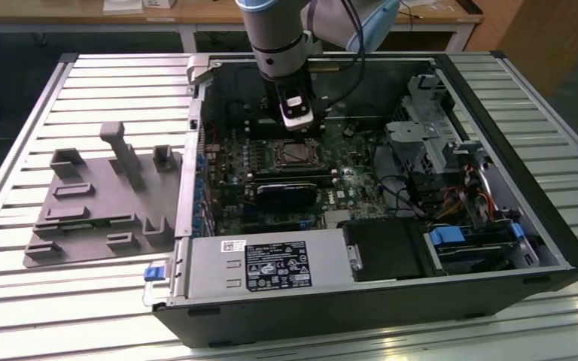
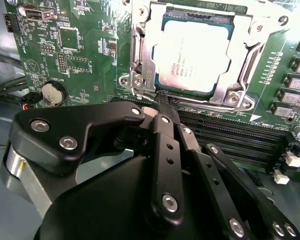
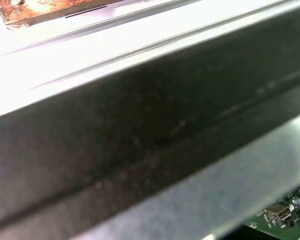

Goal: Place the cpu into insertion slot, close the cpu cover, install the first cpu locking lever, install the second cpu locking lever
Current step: 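Install the first cpu locking lever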

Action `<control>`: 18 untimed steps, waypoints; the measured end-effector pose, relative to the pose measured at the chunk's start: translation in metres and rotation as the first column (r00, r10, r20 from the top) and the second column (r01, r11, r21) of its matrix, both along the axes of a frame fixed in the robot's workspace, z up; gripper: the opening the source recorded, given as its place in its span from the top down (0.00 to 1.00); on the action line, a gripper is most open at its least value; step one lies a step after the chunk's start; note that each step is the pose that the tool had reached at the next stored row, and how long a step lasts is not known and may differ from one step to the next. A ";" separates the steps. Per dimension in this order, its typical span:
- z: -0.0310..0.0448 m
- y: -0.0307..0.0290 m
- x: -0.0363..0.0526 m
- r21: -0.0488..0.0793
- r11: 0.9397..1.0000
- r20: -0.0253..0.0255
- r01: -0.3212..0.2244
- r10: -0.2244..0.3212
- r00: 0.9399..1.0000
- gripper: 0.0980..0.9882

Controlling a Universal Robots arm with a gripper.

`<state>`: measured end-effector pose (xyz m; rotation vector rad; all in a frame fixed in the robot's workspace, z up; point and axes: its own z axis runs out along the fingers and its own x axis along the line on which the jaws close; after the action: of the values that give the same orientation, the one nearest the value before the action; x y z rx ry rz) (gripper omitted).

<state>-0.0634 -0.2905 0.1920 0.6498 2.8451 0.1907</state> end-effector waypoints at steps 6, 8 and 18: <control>0.0032 0.0001 0.0000 0.000 1.000 0.000 0.000 0.000 1.000 1.00; 0.0062 0.0001 0.0000 0.000 1.000 0.000 0.000 0.000 1.000 1.00; 0.0265 0.0001 0.0000 0.000 1.000 0.000 0.000 0.000 1.000 1.00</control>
<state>-0.0634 -0.2904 0.2185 0.6499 2.8451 0.1907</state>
